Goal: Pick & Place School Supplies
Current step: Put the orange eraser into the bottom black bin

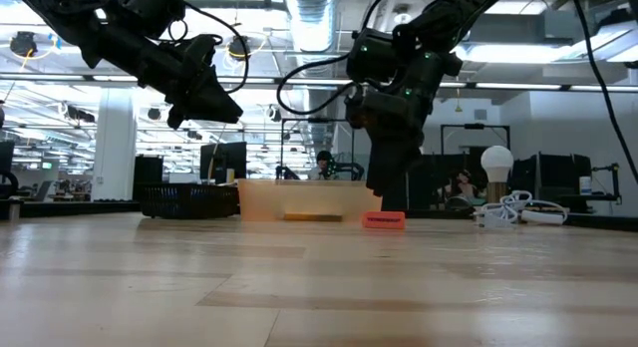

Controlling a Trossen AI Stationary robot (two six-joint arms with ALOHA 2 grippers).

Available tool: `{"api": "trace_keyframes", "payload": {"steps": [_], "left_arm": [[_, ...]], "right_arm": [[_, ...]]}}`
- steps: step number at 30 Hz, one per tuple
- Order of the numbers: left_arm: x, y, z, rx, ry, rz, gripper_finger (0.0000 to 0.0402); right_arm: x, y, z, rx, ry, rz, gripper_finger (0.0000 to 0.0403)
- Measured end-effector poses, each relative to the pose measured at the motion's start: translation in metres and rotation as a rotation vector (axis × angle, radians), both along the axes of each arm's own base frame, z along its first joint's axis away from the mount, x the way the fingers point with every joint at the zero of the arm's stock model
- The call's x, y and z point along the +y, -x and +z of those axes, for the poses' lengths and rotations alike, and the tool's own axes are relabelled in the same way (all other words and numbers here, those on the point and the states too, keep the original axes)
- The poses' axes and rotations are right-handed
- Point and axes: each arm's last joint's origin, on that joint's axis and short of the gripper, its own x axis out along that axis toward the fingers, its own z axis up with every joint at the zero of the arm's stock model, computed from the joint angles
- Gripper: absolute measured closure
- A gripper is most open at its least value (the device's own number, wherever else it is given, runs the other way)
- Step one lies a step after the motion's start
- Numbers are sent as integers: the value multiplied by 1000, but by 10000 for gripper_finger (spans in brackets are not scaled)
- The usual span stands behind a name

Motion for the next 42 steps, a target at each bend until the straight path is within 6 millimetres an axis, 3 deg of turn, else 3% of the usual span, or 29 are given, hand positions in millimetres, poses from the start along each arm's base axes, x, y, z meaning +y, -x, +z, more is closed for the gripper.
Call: {"api": "trace_keyframes", "payload": {"steps": [9,25,36,42], "left_arm": [[0,0,0,-8,18,9,311],[0,0,0,-11,25,13,311],[0,0,0,-11,25,13,311],[0,0,0,-10,25,13,311]], "right_arm": [[-3,-1,-2,-24,42,18,211],[-1,14,-25,27,29,26,209],[-1,10,-25,-11,35,19,213],[1,4,-50,40,-20,37,214]]}}
